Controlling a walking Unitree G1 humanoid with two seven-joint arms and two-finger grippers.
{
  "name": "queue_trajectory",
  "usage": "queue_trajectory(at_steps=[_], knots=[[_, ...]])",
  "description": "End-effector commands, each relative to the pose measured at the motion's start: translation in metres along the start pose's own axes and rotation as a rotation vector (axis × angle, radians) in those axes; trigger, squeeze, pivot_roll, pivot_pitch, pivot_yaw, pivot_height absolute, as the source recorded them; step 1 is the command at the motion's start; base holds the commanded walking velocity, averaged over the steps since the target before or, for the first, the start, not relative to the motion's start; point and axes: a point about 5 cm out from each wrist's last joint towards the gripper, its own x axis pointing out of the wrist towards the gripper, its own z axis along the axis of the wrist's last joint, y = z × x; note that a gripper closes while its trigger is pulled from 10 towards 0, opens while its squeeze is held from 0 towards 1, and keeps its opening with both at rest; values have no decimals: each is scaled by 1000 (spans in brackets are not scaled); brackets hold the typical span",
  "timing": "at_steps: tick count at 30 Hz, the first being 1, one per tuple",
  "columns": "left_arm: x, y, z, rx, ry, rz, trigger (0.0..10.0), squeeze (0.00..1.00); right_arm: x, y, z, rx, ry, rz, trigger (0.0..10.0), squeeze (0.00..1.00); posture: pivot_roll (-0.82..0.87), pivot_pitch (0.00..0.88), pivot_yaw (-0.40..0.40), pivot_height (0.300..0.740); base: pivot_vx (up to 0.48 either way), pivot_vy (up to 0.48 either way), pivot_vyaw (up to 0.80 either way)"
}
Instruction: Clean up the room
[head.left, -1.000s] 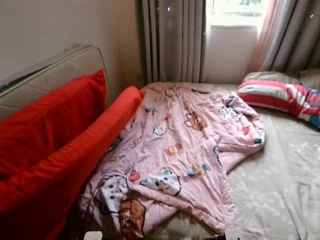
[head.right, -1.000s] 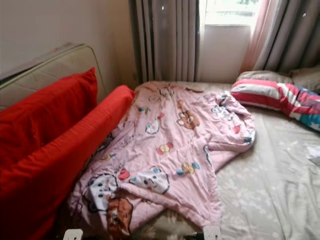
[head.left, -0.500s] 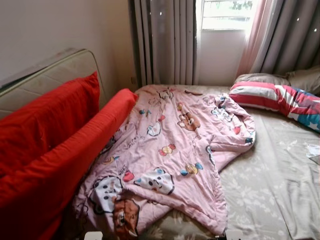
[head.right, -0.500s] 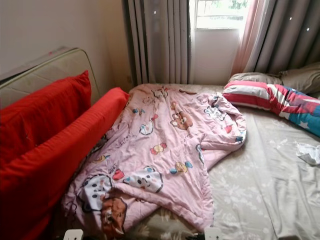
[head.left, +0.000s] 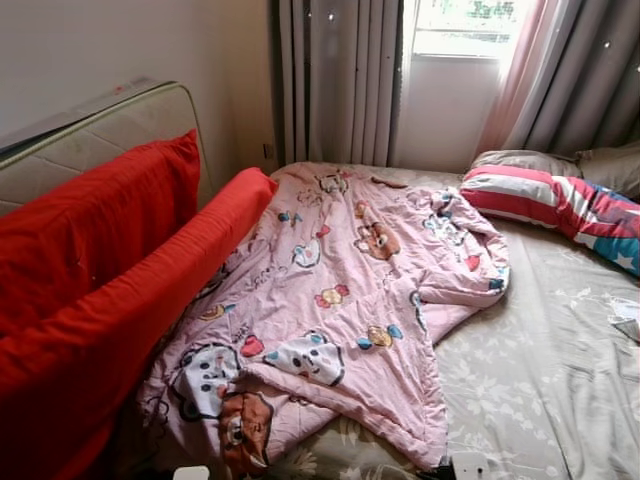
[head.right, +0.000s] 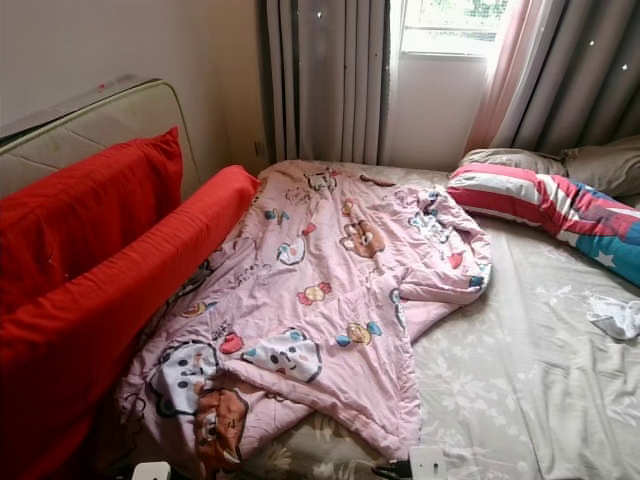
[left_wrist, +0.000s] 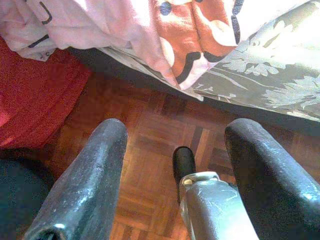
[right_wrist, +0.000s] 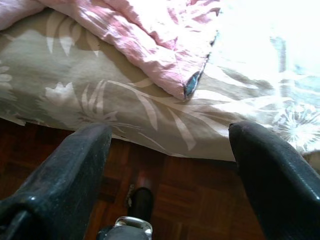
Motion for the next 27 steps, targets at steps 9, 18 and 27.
queue_trajectory(at_steps=[9, 18, 27], knots=[[-2, 5, -6, -2, 15, 13, 10000, 0, 1, 1, 4, 38, -19, -12, 10000, 0, 21, 0, 11, 740, 168, 0, 0], [-2, 5, -5, 10, 13, 7, 10000, 0, 1, 1, 4, 50, -26, -18, 10000, 0, 13, 0, 20, 740, 257, 0, 0], [-2, 5, -6, 8, 16, 9, 10000, 0, 1, 2, 6, 47, -37, -16, 10000, 0, 14, 0, 15, 740, 268, 0, 0]])
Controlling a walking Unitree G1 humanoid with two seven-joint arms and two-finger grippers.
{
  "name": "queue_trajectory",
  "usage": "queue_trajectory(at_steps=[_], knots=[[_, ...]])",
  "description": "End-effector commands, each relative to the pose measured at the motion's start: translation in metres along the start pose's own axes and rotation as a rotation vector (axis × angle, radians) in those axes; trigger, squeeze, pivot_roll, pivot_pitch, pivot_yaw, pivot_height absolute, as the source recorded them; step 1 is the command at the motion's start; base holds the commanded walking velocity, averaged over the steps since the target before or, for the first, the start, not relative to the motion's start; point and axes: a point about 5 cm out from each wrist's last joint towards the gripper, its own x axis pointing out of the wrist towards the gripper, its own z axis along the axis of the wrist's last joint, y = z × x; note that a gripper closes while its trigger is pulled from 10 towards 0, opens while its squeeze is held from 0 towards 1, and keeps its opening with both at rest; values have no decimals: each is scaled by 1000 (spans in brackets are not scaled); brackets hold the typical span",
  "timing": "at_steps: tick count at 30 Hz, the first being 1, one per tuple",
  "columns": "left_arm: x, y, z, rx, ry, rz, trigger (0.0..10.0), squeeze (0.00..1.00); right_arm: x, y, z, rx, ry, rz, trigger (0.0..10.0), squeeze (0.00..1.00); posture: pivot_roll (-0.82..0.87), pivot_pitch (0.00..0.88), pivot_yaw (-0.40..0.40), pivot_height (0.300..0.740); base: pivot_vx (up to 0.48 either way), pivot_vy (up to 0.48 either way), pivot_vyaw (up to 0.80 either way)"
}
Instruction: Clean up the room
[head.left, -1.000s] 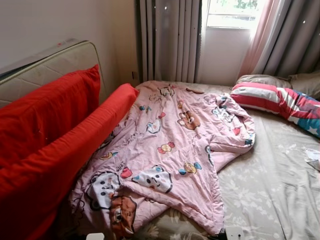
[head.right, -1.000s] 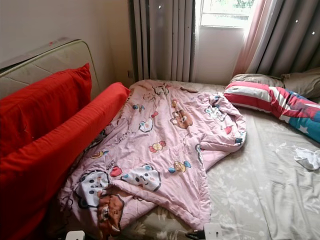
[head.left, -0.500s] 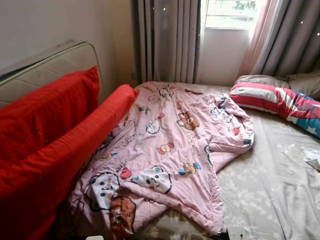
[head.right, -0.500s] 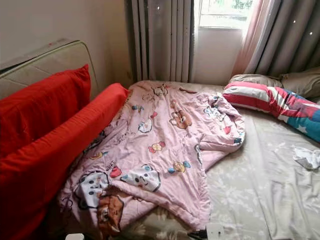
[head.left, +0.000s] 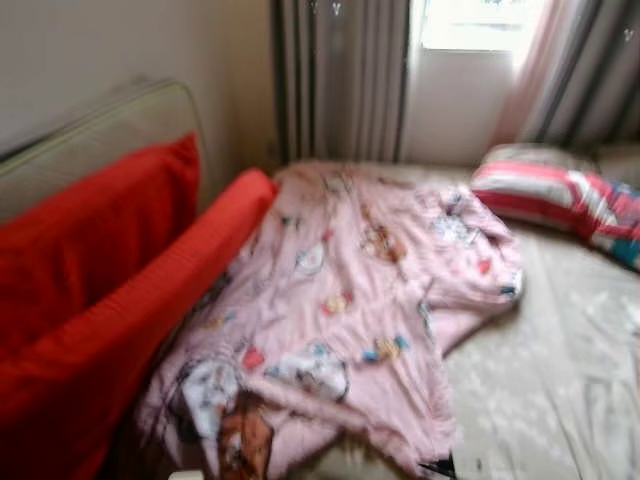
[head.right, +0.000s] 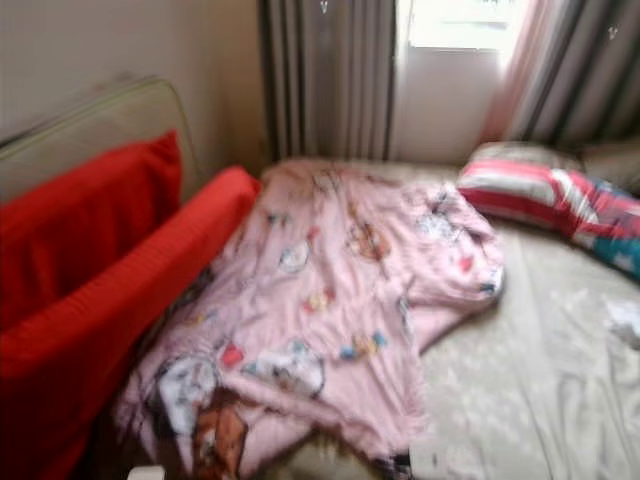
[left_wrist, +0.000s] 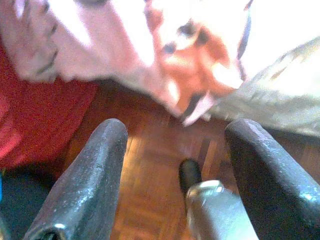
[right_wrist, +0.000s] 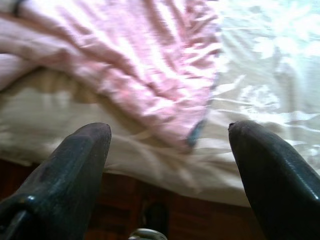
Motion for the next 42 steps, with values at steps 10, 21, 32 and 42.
queue_trajectory(at_steps=[10, 21, 32, 42], knots=[[-1, 2, -3, -4, 2, 11, 10000, 0, 3, 3, 15, -16, -59, 19, 10000, 0, 5, 0, 18, 740, 25, 0, 0], [1, 0, 8, -11, -60, -4, 10000, 0, 8, 10, 60, -18, -259, 45, 10000, 0, 5, 21, 23, 740, 0, 0, 0], [2, 1, 23, 0, -144, -7, 10000, 0, 8, 10, 83, -34, -355, 21, 10000, 0, 8, 25, 31, 725, 0, 0, 0], [1, 3, 27, 13, -186, 1, 10000, 0, 7, 14, 78, -36, -358, 27, 10000, 0, 3, 31, 37, 655, 0, 0, 0]])
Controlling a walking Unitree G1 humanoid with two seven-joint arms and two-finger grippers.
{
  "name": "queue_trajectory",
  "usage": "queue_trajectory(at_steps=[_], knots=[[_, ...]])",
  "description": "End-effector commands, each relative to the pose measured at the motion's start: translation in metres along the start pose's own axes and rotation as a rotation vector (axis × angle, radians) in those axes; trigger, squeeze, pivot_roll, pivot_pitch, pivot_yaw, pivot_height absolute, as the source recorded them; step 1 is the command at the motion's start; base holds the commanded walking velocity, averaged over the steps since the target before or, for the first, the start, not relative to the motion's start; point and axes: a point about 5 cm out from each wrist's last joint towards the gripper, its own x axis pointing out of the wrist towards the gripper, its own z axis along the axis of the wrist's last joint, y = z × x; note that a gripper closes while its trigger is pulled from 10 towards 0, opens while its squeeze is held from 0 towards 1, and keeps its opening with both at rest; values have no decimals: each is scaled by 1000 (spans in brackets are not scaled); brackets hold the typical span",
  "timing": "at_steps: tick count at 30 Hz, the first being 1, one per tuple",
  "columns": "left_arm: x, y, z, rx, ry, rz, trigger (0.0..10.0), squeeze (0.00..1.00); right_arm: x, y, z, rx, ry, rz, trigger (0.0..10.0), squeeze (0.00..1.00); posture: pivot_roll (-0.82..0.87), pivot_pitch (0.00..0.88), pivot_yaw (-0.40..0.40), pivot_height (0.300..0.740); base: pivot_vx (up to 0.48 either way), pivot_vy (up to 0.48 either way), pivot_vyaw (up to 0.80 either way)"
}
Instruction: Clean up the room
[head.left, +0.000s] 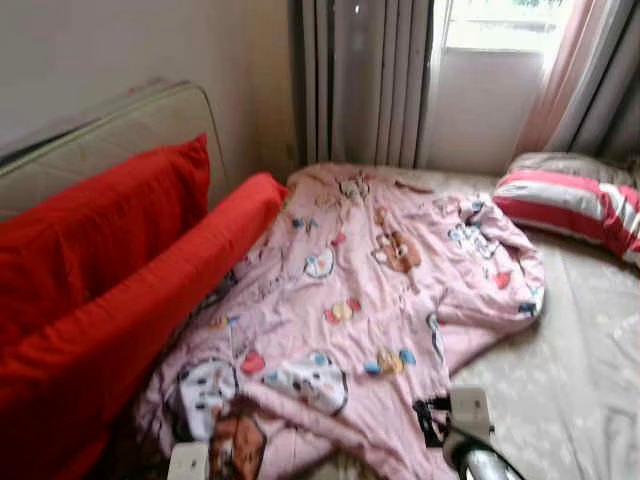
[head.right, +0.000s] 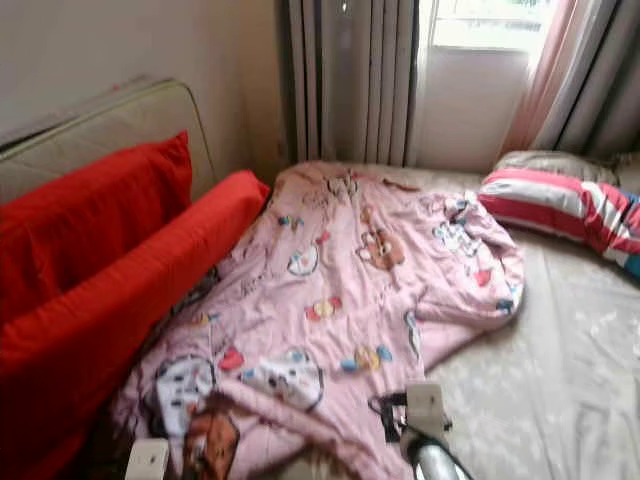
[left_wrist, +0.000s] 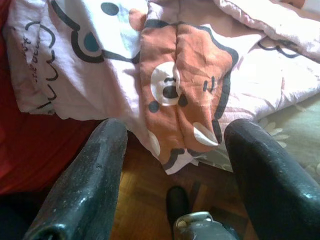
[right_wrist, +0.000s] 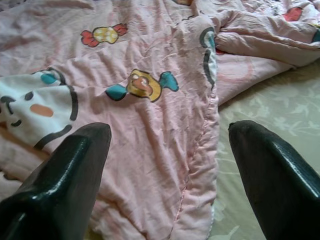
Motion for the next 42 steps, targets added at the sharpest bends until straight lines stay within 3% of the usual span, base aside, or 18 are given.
queue_trajectory(at_steps=[1, 9, 18, 23, 27, 42], knots=[[-1, 5, -1, 4, -4, 12, 10000, 0, -1, 2, -2, 5, -4, 5, 10000, 0, 3, 31, 37, 655, 0, 0, 0], [7, 0, 47, -16, -249, -11, 10000, 0, -2, 3, -1, 21, -23, 3, 10000, 0, 8, 36, 43, 655, 0, 0, 0], [8, -7, 77, 3, -390, -44, 10000, 0, -1, 8, 0, 26, -24, 14, 10000, 0, 8, 64, 52, 655, 0, 0, 0], [7, -10, 77, -2, -401, -56, 10000, 0, -1, 11, -3, 13, 4, 25, 10000, 0, 8, 73, 49, 655, 0, 0, 0], [5, -11, 70, -10, -387, -57, 10000, 0, -2, 8, -5, 27, 3, 20, 10000, 0, 4, 87, 47, 630, 0, 0, 0], [4, -20, 74, -14, -411, -81, 10000, 0, -3, 12, -5, 24, 0, 42, 10000, 0, 16, 119, 41, 630, 0, 0, 0]])
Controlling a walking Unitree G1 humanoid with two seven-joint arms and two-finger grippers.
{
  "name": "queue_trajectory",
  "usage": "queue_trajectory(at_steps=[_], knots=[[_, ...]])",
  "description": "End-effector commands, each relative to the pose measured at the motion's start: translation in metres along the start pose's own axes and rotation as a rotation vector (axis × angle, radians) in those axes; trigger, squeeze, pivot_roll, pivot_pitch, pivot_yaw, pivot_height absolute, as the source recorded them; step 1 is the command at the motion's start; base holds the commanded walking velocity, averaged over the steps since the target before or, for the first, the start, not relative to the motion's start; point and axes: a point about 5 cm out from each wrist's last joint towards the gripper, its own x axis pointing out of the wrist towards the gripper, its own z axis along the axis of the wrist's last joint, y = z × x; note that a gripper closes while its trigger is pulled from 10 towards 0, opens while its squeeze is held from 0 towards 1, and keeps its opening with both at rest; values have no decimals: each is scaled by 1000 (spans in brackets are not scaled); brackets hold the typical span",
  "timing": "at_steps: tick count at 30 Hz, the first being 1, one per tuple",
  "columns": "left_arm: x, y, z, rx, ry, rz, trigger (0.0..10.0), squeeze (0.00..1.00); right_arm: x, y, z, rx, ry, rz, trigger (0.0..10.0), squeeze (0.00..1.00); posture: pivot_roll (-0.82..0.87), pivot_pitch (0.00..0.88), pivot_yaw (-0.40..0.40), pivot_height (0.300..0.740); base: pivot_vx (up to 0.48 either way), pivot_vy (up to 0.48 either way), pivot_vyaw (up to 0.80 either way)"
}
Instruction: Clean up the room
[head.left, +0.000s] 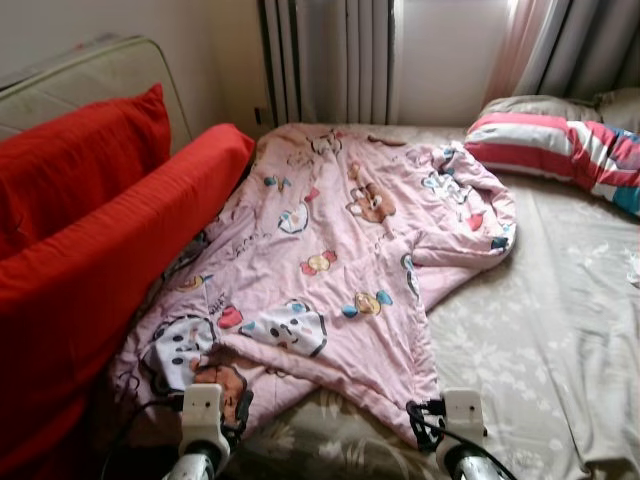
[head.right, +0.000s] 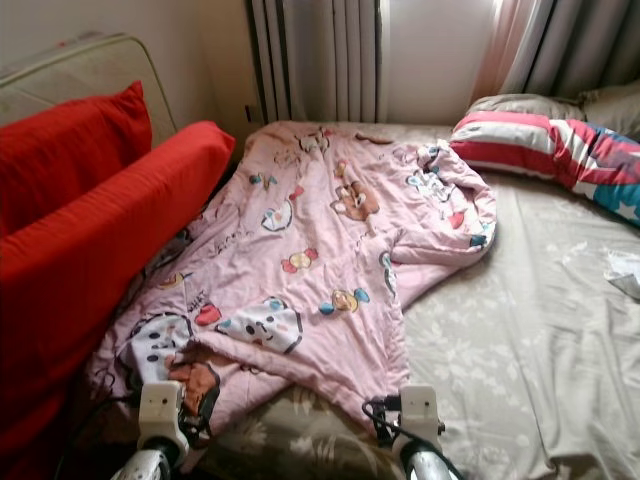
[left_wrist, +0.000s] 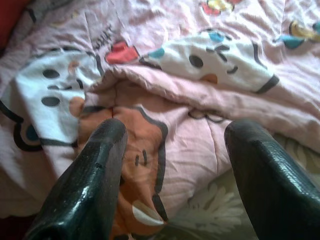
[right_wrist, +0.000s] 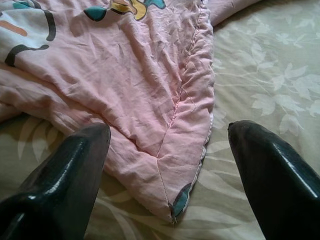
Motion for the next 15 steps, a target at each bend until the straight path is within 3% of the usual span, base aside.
queue_trajectory(at_steps=[1, 7, 15], knots=[[-3, 3, -3, -5, 11, 7, 10000, 0, 0, 4, -2, -11, 20, 11, 10000, 0, 16, 119, 40, 630, 0, 0, 0], [-3, 3, -2, -5, 5, 4, 10000, 0, 1, 6, 0, -2, 2, 18, 10000, 0, 17, 123, 41, 590, 0, 0, 0], [-2, 1, -1, -2, 1, -6, 10000, 0, 0, 5, 1, 8, -10, 14, 10000, 0, 17, 120, 41, 590, 0, 0, 0]])
